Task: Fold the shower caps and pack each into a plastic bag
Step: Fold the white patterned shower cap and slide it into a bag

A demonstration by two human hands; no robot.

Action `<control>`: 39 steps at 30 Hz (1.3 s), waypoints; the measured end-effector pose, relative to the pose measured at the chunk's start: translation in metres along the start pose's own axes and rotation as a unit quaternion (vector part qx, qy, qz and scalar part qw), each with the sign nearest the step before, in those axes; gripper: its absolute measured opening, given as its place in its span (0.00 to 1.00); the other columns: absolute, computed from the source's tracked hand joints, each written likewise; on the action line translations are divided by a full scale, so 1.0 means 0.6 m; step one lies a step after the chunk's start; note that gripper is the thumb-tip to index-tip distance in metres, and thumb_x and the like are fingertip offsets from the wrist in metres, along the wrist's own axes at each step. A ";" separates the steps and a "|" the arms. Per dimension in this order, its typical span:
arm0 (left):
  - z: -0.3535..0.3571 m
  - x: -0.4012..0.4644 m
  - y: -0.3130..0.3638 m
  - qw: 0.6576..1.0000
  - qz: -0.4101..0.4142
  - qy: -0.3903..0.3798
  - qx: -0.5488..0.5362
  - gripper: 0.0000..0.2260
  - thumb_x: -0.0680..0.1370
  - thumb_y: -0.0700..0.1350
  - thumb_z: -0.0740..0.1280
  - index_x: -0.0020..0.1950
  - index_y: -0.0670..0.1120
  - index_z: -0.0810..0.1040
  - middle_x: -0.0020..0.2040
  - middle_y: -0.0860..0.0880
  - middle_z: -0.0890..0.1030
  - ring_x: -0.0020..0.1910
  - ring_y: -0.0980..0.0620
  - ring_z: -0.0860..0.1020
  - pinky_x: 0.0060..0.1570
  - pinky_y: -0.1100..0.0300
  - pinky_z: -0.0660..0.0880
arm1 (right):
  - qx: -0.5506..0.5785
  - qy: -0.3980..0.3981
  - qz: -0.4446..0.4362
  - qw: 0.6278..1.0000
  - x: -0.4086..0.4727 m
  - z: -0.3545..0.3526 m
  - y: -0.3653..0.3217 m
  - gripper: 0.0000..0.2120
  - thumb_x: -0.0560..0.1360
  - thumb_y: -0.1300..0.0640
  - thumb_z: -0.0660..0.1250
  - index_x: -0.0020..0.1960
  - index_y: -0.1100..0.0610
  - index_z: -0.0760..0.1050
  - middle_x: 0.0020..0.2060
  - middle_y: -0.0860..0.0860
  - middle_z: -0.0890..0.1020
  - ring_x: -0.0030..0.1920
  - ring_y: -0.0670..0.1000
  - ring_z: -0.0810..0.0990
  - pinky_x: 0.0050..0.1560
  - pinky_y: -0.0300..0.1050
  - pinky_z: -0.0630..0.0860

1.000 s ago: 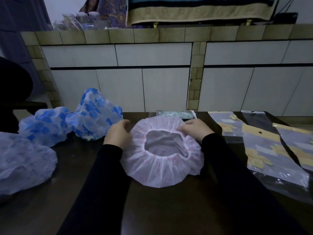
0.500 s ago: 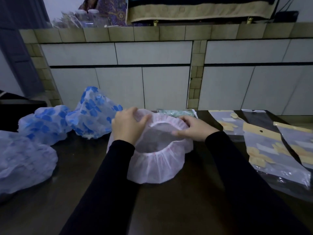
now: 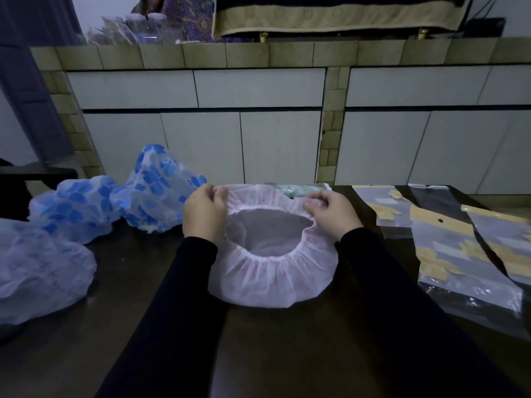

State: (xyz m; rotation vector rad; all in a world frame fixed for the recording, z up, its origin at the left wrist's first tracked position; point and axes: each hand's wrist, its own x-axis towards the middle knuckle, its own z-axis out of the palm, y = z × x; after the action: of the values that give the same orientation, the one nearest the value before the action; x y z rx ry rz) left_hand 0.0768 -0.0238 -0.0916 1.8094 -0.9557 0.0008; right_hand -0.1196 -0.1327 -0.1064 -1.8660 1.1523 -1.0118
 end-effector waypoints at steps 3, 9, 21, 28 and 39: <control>0.007 -0.004 -0.008 0.998 0.003 -0.030 0.055 0.10 0.79 0.39 0.59 0.56 0.45 0.77 0.55 0.45 0.78 0.53 0.45 0.75 0.51 0.57 0.68 | 0.008 0.028 -0.026 0.999 -0.007 0.006 -0.002 0.09 0.76 0.61 0.67 0.56 0.55 0.79 0.40 0.45 0.77 0.40 0.43 0.75 0.43 0.36 0.76; 0.007 -0.015 0.017 0.985 0.079 -0.098 0.117 0.17 0.75 0.42 0.59 0.59 0.56 0.78 0.55 0.55 0.81 0.54 0.54 0.74 0.65 0.51 0.56 | 0.023 -0.030 -0.150 0.988 -0.030 0.010 -0.014 0.14 0.76 0.68 0.64 0.43 0.50 0.80 0.46 0.47 0.74 0.46 0.43 0.76 0.45 0.41 0.80; 0.004 0.000 -0.009 0.997 0.025 -0.001 -0.072 0.11 0.78 0.46 0.66 0.35 0.47 0.77 0.29 0.57 0.75 0.31 0.62 0.73 0.30 0.75 0.65 | 0.009 0.090 -0.036 0.995 -0.004 0.020 0.008 0.05 0.77 0.58 0.67 0.46 0.59 0.79 0.38 0.49 0.79 0.40 0.46 0.76 0.36 0.28 0.67; 0.019 0.006 -0.018 0.981 0.020 -0.135 -0.136 0.03 0.76 0.42 0.69 0.45 0.49 0.80 0.41 0.52 0.82 0.42 0.56 0.79 0.46 0.66 0.74 | 0.079 0.069 -0.038 0.994 -0.015 0.020 0.000 0.02 0.78 0.61 0.64 0.50 0.58 0.75 0.47 0.53 0.79 0.48 0.49 0.77 0.46 0.38 0.75; -0.001 -0.006 0.009 0.976 0.047 -0.174 -0.123 0.09 0.76 0.55 0.68 0.46 0.50 0.82 0.41 0.58 0.82 0.40 0.64 0.78 0.43 0.69 0.72 | 0.097 -0.021 -0.092 0.991 -0.025 0.020 -0.001 0.06 0.77 0.54 0.67 0.43 0.55 0.77 0.35 0.42 0.77 0.40 0.47 0.78 0.29 0.42 0.78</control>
State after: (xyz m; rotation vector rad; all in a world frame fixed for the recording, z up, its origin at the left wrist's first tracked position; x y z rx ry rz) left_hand 0.0717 -0.0218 -0.0886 1.5600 -1.2286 -0.3719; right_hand -0.1133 -0.1169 -0.1148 -1.8509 0.8370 -1.1388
